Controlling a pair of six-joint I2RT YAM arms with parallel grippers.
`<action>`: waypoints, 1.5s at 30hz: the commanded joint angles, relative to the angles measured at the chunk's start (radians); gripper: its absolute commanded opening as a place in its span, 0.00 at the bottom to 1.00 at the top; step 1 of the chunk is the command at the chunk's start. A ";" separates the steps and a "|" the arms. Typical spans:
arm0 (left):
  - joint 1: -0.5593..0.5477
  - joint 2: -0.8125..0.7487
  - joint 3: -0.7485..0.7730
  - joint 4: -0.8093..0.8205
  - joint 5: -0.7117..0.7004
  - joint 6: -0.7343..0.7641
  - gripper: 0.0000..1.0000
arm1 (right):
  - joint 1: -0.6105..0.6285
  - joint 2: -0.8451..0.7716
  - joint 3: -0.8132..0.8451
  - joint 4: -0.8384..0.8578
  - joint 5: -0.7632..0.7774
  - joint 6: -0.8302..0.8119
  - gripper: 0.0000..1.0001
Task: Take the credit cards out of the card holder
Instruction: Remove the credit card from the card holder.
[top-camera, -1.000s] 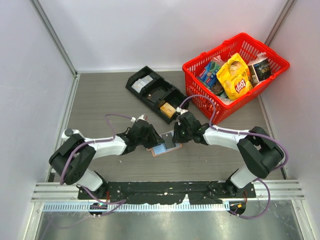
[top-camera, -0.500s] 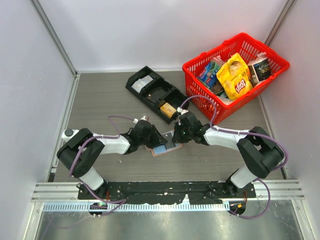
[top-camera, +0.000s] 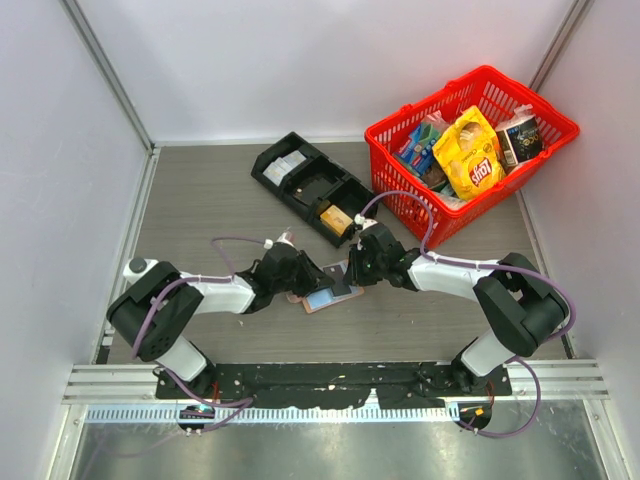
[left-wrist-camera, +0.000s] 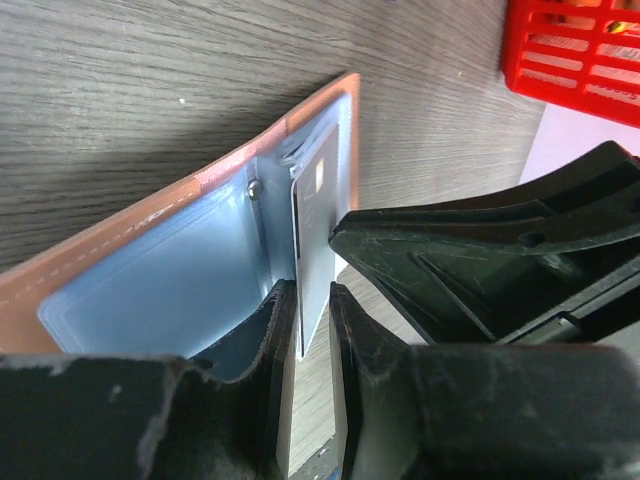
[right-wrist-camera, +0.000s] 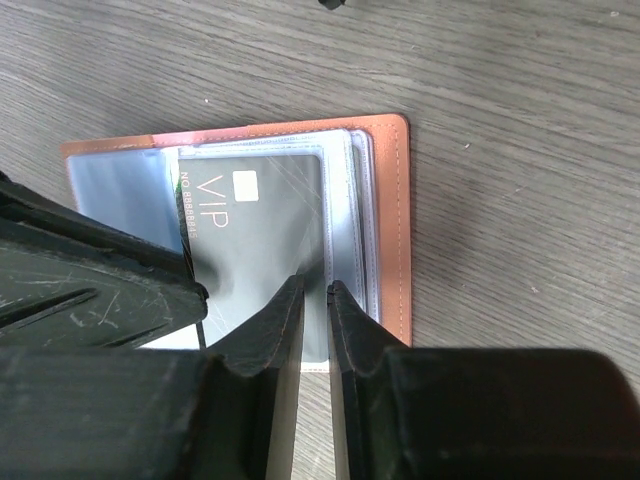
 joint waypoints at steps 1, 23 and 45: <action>-0.002 -0.055 -0.011 0.116 -0.001 -0.046 0.22 | 0.003 -0.004 -0.022 0.008 0.004 0.004 0.20; -0.002 -0.046 -0.008 0.025 -0.046 -0.090 0.31 | 0.002 0.002 -0.027 0.019 0.005 0.009 0.20; -0.002 -0.051 0.029 -0.074 -0.090 -0.046 0.30 | 0.000 0.002 -0.032 0.022 0.004 0.011 0.19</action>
